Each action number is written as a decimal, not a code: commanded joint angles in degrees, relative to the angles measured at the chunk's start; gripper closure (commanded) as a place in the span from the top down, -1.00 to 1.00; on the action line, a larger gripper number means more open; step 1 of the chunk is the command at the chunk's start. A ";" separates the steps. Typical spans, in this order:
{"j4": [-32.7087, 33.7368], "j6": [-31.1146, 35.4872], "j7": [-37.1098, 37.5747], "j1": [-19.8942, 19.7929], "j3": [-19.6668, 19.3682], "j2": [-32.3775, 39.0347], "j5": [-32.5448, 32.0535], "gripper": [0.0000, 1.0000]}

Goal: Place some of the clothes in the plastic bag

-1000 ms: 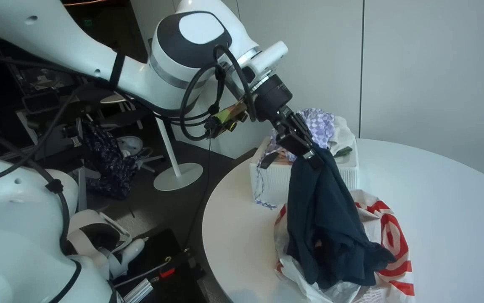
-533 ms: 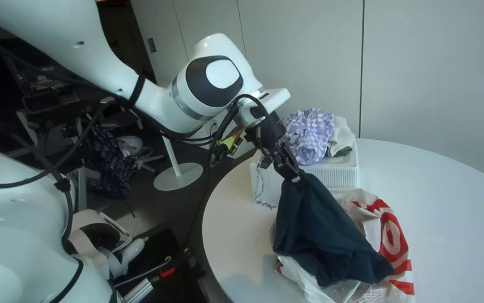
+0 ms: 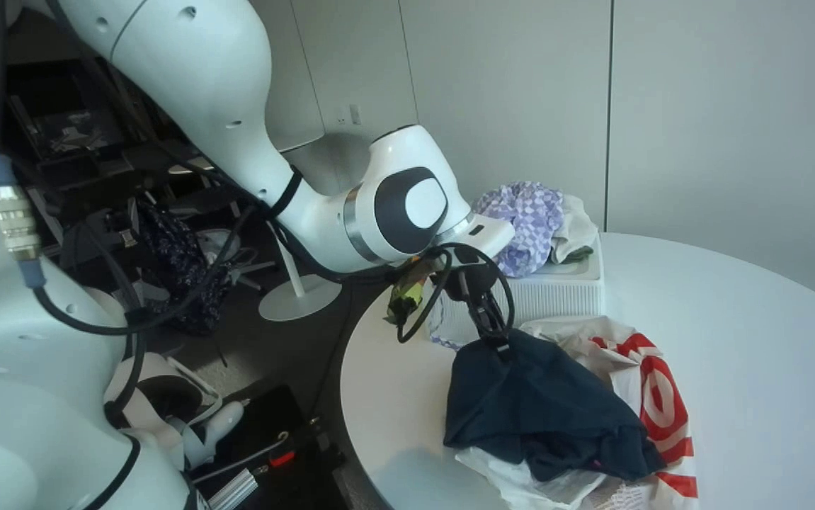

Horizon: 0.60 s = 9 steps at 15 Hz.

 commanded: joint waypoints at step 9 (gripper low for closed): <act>16.95 1.33 10.89 2.53 -5.78 19.19 -23.47 -0.71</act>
